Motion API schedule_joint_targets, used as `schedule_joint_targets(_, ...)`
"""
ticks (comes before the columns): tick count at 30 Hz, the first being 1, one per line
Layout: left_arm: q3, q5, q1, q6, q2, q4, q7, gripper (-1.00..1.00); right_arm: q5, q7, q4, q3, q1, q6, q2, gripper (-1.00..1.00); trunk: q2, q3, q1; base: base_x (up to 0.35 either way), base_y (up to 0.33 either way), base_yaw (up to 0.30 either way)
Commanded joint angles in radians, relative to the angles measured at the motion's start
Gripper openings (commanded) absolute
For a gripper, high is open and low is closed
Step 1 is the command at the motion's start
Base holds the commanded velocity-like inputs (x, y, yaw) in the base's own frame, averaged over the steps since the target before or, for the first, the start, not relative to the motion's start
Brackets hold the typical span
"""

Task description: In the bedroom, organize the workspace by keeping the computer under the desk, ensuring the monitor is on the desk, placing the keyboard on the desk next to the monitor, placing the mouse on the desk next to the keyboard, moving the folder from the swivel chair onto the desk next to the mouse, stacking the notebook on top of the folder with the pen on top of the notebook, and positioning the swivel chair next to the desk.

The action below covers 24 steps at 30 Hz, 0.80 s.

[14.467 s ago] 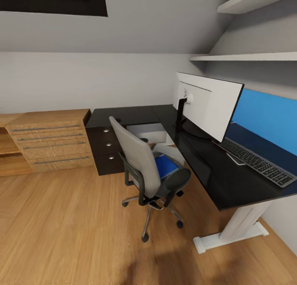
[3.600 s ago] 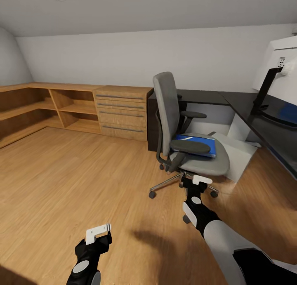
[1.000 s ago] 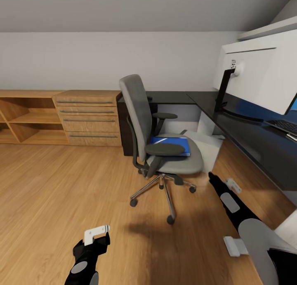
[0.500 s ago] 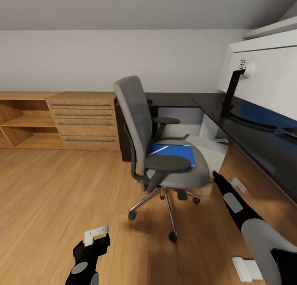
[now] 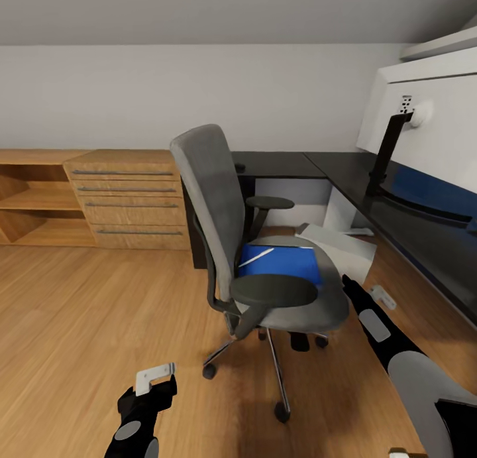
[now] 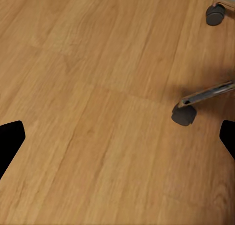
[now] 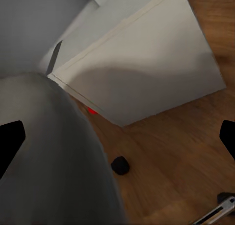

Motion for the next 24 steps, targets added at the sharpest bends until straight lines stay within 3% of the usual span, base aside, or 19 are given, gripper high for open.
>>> schedule_joint_targets(1,-0.001,0.009,0.0,0.003,0.0,-0.001,0.009,1.0,-0.011,0.004,0.001,0.002,0.001,-0.005,0.001,1.0,0.0,-0.001,0.0,0.033,0.0,0.0)
schedule_joint_targets(6,-0.001,0.009,0.0,0.003,0.0,-0.001,0.012,1.0,-0.009,0.004,0.003,0.003,0.001,-0.004,0.004,1.0,0.0,-0.001,0.0,0.008,0.0,0.088)
schedule_joint_targets(20,-0.001,0.009,0.0,0.003,0.0,0.014,0.016,1.0,-0.009,0.002,0.007,0.008,0.001,-0.005,0.013,1.0,0.0,-0.008,0.0,0.0,0.0,0.249)
schedule_joint_targets(24,0.0,0.009,0.0,0.003,0.0,0.014,0.016,1.0,-0.006,0.002,0.007,0.012,0.001,-0.005,0.028,1.0,0.0,-0.01,0.0,0.0,0.0,0.256)
